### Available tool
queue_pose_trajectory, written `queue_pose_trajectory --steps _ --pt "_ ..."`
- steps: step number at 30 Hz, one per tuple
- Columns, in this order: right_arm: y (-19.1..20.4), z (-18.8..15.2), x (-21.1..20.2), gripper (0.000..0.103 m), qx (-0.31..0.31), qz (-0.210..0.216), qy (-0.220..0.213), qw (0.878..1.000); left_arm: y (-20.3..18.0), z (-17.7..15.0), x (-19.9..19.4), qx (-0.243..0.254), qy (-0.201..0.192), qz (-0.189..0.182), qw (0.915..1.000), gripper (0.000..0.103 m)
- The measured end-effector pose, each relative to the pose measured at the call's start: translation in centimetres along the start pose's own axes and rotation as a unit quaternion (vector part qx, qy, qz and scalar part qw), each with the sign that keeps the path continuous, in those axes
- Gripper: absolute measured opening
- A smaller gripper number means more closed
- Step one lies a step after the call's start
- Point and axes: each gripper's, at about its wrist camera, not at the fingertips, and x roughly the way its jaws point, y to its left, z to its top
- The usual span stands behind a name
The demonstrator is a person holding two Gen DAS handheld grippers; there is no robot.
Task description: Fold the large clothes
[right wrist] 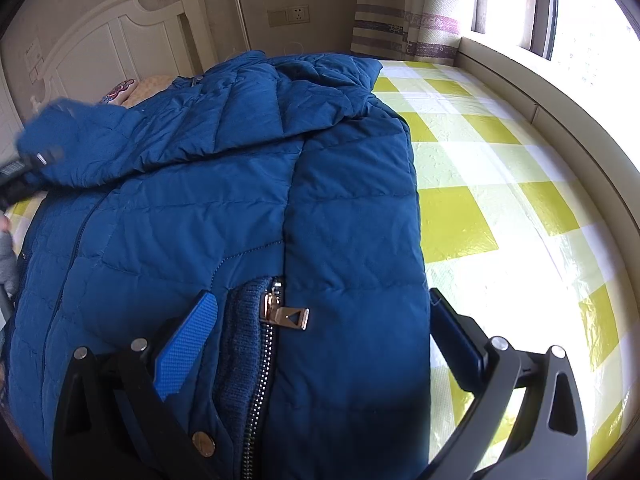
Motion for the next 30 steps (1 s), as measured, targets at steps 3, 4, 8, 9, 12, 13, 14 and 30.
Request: queue_pose_trajectory --steps 3,4,8,9,12,13,14,30 --pt "0.0 0.0 0.0 0.101 0.000 0.000 -0.001 1.000 3.4 -0.4 -0.5 -0.075 0.002 -0.044 0.9962 0.059" --pt "0.0 0.0 0.0 0.101 0.000 0.000 -0.001 1.000 3.8 -0.3 -1.2 -0.085 -0.002 -0.045 0.9953 0.061" --pt "0.0 0.0 0.1 0.101 0.000 0.000 0.000 1.000 5.9 -0.7 -6.8 -0.132 -0.129 0.000 0.9827 0.064" --pt "0.0 0.1 0.1 0.101 0.000 0.000 0.000 1.000 5.4 -0.5 -7.4 -0.113 -0.137 -0.001 0.9841 0.064" --pt "0.0 0.0 0.1 0.101 0.000 -0.001 0.000 1.000 1.3 -0.2 -7.0 -0.018 -0.130 0.002 0.9913 0.064" --pt "0.0 0.1 0.1 0.101 0.000 -0.001 0.000 1.000 0.2 -0.2 -6.5 0.011 -0.126 0.005 0.9919 0.064" --pt "0.0 0.1 0.1 0.101 -0.001 -0.001 0.000 1.000 -1.8 -0.4 -5.4 0.056 -0.113 0.010 0.9919 0.064" --pt "1.3 5.1 -4.9 0.093 0.001 0.022 -0.137 0.990 -5.3 -3.1 2.4 0.176 0.001 0.048 0.9832 0.097"
